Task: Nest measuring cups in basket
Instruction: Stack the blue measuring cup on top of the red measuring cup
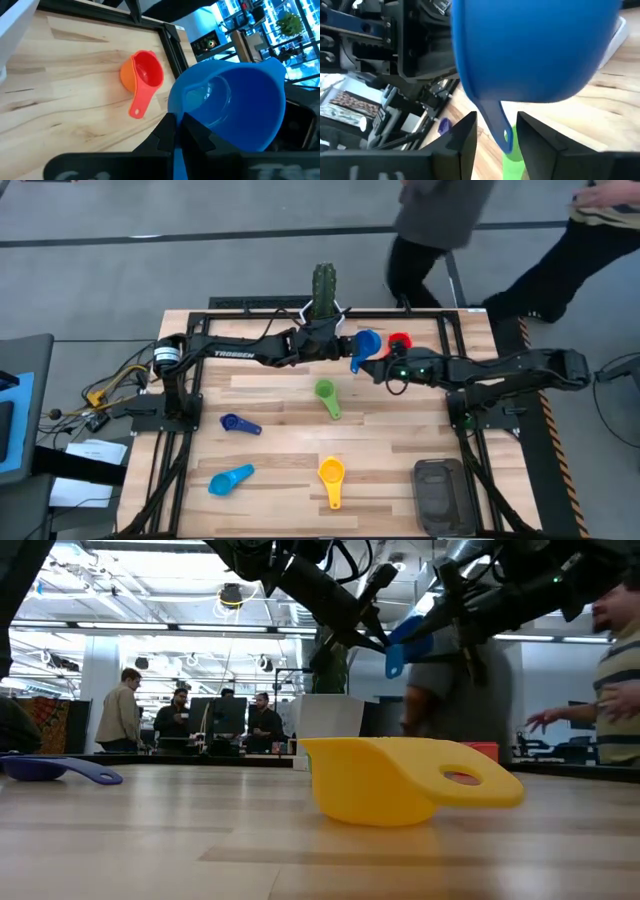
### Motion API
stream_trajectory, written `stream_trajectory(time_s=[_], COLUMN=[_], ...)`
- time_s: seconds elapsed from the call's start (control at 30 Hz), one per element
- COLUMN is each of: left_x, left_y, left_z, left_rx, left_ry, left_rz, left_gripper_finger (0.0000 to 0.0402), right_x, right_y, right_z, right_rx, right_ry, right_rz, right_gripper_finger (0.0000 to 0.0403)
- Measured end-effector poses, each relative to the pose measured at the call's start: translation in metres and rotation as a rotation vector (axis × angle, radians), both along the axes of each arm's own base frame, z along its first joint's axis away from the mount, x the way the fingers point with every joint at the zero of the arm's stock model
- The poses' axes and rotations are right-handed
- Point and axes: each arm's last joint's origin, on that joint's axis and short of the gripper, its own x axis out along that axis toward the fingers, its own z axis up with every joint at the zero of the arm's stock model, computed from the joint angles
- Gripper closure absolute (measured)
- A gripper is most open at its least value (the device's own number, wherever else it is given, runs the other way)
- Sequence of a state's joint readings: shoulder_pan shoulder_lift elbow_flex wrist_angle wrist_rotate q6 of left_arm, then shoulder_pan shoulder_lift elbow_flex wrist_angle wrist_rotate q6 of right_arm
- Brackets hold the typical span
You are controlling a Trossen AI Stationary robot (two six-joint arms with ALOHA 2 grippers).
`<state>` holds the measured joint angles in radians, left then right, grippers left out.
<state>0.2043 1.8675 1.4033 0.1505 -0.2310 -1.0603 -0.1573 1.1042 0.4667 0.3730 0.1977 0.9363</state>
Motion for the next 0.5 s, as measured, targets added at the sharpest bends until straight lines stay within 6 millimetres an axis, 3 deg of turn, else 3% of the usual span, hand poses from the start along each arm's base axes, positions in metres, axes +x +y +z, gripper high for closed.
stream_trajectory(time_s=[0.27,0.5], left_x=[-0.0001,-0.0002], left_y=[0.0000,0.0001], left_z=[-0.0003,-0.0005], left_rx=[-0.003,-0.004], left_ry=[0.003,0.004], left_rz=[0.000,0.001], left_gripper_finger=[0.0401,0.0395], right_x=[0.0088,0.0094], right_y=[-0.0020,-0.0020], right_z=[-0.0003,0.0027], right_rx=[-0.006,0.011], right_ry=[-0.008,-0.028], right_rz=[-0.010,-0.014], right_gripper_finger=[0.0295,0.0388])
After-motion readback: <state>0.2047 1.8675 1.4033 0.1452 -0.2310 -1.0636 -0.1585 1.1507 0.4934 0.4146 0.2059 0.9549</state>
